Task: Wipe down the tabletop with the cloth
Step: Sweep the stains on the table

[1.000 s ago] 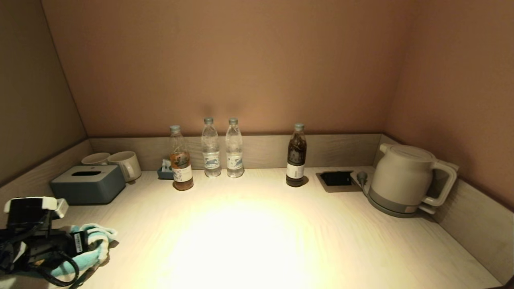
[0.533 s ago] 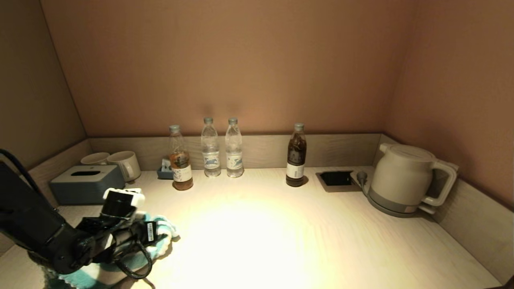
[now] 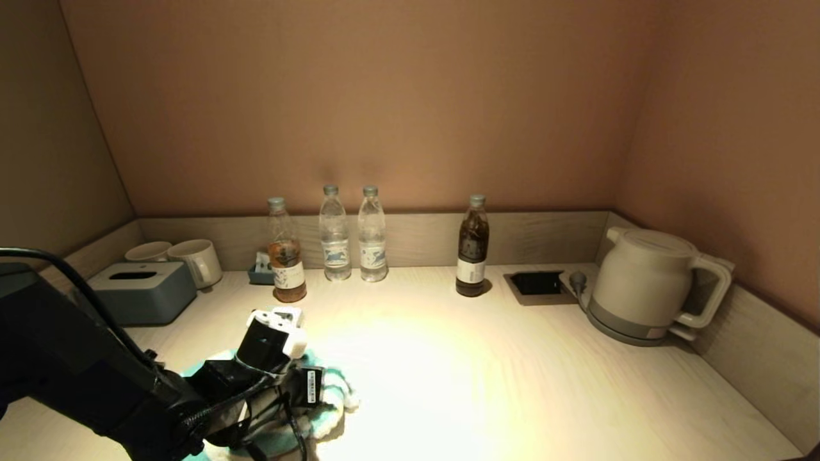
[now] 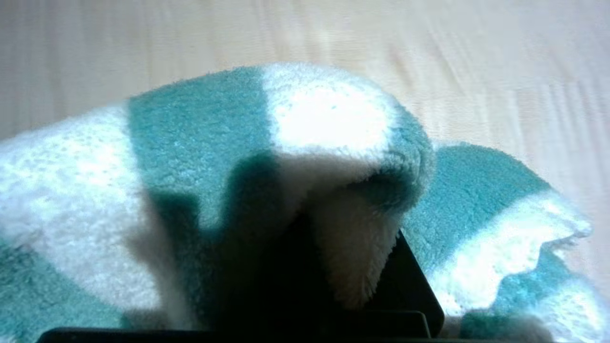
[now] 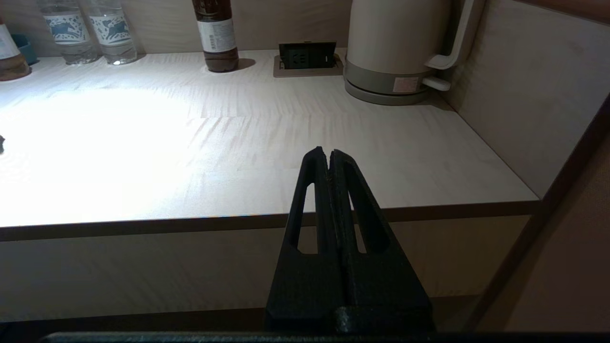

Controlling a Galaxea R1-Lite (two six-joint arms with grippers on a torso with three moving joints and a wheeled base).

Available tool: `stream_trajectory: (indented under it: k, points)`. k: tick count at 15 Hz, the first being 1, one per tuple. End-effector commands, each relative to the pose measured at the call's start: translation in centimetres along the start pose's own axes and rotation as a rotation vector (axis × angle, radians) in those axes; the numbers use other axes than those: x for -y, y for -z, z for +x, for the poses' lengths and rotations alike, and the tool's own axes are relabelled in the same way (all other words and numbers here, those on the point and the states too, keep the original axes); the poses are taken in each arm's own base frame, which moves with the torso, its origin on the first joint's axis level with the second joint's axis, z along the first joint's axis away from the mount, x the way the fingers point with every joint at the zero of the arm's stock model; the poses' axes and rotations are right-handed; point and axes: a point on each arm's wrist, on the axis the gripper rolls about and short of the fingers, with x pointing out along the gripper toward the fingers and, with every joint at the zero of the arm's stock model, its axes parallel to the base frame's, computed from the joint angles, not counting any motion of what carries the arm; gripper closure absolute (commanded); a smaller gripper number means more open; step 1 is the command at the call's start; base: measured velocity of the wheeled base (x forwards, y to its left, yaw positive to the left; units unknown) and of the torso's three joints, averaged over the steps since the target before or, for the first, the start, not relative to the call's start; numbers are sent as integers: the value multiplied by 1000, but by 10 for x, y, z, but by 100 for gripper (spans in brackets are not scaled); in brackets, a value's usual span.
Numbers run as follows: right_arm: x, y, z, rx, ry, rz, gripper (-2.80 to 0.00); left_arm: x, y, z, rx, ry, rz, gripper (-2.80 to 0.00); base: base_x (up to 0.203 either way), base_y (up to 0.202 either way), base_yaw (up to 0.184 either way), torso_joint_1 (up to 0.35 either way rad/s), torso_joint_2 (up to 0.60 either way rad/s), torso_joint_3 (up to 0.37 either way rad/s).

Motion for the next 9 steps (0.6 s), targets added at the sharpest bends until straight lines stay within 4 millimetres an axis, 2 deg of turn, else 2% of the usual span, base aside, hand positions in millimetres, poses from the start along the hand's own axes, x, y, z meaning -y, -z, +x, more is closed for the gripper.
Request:
stream_trajectory:
  k: [1, 3, 4, 7, 9]
  points:
    - [0, 0, 0, -1, 0, 2, 0, 12, -8, -20, 48, 47, -6, 0, 0, 0, 0, 0, 0, 0]
    - [0, 0, 0, -1, 0, 0, 0, 35, -9, -51, 59, 132, 7, 0, 0, 0, 0, 0, 0, 0]
    - [0, 0, 0, -1, 0, 2, 0, 38, -9, -58, 53, 145, 7, 0, 0, 0, 0, 0, 0, 0]
    - [0, 0, 0, -1, 0, 0, 0, 37, -16, -70, 81, 160, -3, 0, 0, 0, 0, 0, 0, 0]
    - [0, 0, 0, -1, 0, 0, 0, 28, -32, -79, 131, 155, -32, 0, 0, 0, 0, 0, 0, 0]
